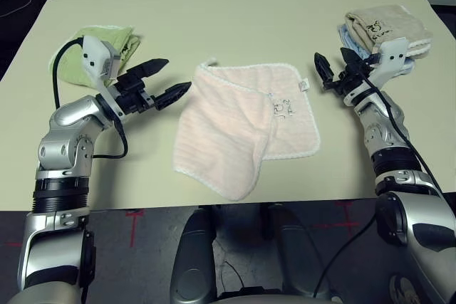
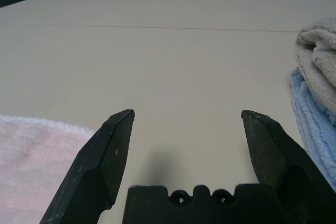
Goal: Fold the towel and set it aside.
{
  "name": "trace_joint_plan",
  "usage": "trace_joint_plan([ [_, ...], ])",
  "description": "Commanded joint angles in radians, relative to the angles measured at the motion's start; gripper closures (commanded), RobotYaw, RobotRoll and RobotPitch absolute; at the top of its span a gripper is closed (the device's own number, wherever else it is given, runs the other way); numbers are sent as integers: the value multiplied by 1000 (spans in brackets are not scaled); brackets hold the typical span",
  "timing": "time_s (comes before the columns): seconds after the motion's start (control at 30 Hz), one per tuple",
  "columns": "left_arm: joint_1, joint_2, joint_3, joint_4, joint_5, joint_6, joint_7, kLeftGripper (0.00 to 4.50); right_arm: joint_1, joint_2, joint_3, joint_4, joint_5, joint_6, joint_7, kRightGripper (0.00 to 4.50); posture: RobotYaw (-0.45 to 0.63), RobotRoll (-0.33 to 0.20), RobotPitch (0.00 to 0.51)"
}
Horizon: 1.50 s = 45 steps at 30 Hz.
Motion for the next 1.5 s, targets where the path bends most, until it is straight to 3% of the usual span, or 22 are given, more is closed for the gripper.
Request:
trace_joint_plan([
  [0.03,26,9,-26,18,18,-20,-44,0,-13,-16,5,31,5,7,40,45,23,0,254],
  [0.4,47,22,-54,43,80,-78,-67,0,-103,-82,82,127,-22,110,299,45,29,0,250],
  [0.8,56,-7,-71,-5,86,-54,-15,0,-289,-87,140,356,-120,234,322,45,62,0,261],
  [1.4,54,-6,-89,-35,85,-35,-25,0,-347,-92,241,423,-280,287,306,45,66,0,266],
  [1.5,47,-7,-94,-39,85,-31,-26,0,-356,-91,244,429,-287,300,302,644,65,0,264],
])
